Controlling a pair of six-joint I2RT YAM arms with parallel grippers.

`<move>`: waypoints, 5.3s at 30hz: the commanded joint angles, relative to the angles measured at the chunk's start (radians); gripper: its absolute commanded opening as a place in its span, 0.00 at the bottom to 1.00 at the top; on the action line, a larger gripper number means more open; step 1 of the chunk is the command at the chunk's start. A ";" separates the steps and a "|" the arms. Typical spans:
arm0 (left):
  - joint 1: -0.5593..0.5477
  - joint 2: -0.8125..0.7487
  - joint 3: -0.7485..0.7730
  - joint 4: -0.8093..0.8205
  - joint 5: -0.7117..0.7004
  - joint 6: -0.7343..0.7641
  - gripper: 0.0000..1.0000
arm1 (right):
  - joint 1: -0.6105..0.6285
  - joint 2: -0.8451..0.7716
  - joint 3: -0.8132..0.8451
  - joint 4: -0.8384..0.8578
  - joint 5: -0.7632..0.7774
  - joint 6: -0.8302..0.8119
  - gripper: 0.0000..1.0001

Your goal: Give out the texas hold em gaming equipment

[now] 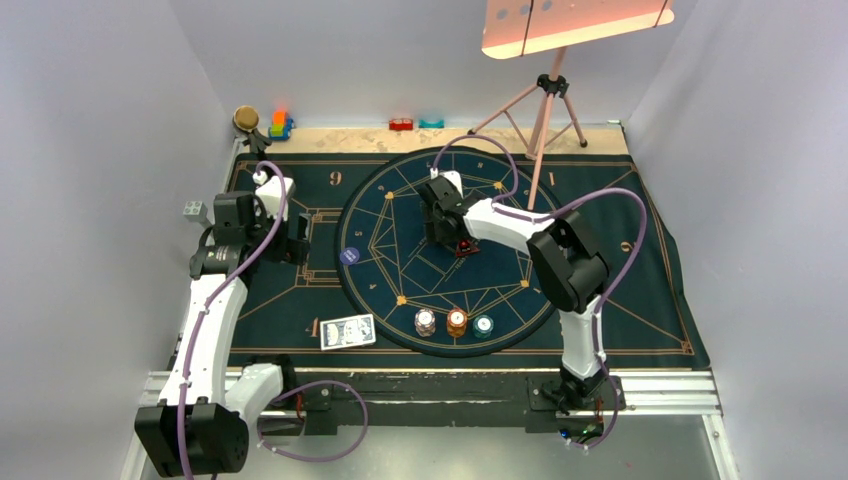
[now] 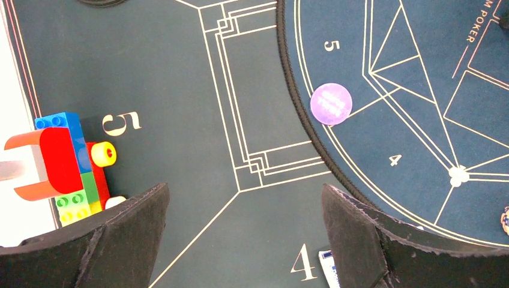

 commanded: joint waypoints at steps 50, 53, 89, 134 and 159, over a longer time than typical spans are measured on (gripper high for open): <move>0.011 0.004 -0.003 0.027 0.003 0.000 1.00 | -0.080 0.030 0.074 0.060 -0.098 -0.066 0.78; 0.012 0.005 -0.003 0.029 0.000 0.002 1.00 | -0.077 0.046 0.079 0.060 -0.095 -0.063 0.72; 0.012 0.001 -0.003 0.024 0.005 0.003 1.00 | -0.053 -0.065 -0.078 0.057 -0.044 -0.087 0.79; 0.013 -0.004 -0.001 0.006 0.029 0.011 1.00 | -0.333 -0.495 -0.340 -0.172 0.000 0.046 0.84; 0.014 -0.016 -0.009 0.011 0.031 0.012 1.00 | 0.141 -0.668 -0.276 -0.058 -0.282 -0.016 0.89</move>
